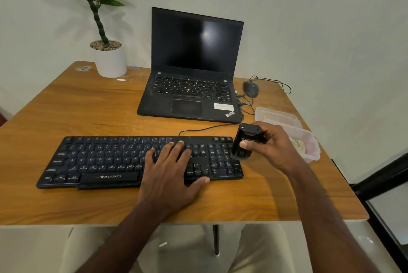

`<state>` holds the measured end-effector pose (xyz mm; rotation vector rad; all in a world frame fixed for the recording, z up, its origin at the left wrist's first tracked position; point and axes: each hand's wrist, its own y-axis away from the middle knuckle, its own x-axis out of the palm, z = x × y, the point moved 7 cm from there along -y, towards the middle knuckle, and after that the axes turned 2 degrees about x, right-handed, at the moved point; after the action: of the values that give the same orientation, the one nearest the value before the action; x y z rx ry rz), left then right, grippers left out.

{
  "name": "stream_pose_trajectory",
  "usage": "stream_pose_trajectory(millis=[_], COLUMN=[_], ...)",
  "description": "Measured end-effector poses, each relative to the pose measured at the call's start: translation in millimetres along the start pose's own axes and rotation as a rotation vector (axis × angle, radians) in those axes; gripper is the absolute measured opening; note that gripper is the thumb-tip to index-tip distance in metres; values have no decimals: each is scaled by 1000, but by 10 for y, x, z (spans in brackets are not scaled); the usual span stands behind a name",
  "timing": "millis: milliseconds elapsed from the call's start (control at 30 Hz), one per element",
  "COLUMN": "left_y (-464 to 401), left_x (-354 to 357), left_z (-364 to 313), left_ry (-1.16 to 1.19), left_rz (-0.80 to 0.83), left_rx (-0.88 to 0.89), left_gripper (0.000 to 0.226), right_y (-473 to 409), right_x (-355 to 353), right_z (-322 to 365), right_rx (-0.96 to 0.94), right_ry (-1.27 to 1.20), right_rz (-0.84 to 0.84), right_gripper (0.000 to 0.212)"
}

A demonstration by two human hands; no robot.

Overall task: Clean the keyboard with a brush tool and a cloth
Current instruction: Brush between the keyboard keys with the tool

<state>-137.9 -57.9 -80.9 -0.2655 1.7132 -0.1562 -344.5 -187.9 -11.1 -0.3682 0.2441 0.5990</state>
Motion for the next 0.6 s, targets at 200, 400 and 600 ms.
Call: stream_pose_trajectory(millis=[200,400,600], left_y=[-2,3,7], left_x=[-2,-5,-14], left_z=[8,9,11], left_ry=[-2,-5,14], left_rz=[3,-5,2], left_rx=[-5,-8,-14], left_gripper=[94,92,94], right_y=[-107,-221,-226], right_x=[352,626,516], right_z=[-86,52,0], right_rx=[20,22,47], right_ry=[-81,-84,38], right_rz=[41,68,116], right_gripper=[22,25,24])
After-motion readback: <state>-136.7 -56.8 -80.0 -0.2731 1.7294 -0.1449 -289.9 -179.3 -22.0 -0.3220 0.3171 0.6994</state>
